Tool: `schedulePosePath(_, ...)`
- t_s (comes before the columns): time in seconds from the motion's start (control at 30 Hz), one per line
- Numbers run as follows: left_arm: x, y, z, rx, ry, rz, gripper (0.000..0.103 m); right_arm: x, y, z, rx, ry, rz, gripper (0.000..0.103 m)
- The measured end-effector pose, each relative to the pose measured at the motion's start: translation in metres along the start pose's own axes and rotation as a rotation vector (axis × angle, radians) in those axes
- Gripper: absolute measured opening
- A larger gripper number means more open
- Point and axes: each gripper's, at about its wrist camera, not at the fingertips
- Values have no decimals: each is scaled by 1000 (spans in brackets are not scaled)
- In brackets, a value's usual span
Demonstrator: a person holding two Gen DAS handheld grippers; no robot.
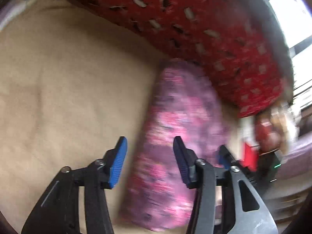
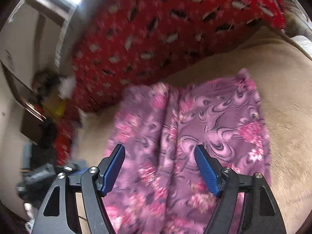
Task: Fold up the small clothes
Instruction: 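Open the left gripper and release the folded side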
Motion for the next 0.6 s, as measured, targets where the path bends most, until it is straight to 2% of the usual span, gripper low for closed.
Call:
schedulePosePath(0.07, -2, -15, 2, -40, -27, -18, 48, -4, -15, 1, -19, 14, 21, 76)
schedulePosePath(0.1, -5, -26, 5, -74, -16, 2, 48, -7, -17, 3, -22, 28, 4, 73)
schedulePosePath(0.13, -6, -29, 7, -79, -5, 11, 48, -14, -20, 7, -33, 69, -22, 65)
schedulePosePath(0.17, -8, -31, 8, -74, 6, 13, 48, -19, -21, 10, -39, 106, -29, 32)
schedulePosePath(0.2, -8, -31, 7, -69, 12, 17, 48, -32, -26, 17, -61, 207, 3, 10)
schedulePosePath(0.27, -4, -28, 7, -69, 11, 17, 48, -47, -26, 28, -42, 345, 75, 9)
schedulePosePath(0.33, 3, -20, 8, -62, -8, 22, 48, -53, -12, 30, -6, 389, 64, 9)
schedulePosePath(0.43, 22, -10, 11, -61, -43, 25, 48, -46, 19, 26, 52, 363, 5, 8)
schedulePosePath(0.6, 64, -14, 22, -80, -164, -47, 48, -10, 56, 13, 106, 305, 43, 9)
Point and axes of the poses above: each gripper's, at about its wrist camera, not at the fingertips, and y roughly against the way its jaws point, x to its right, z to its underside, and after that the axes turned 14 degrees about -y, right-handed
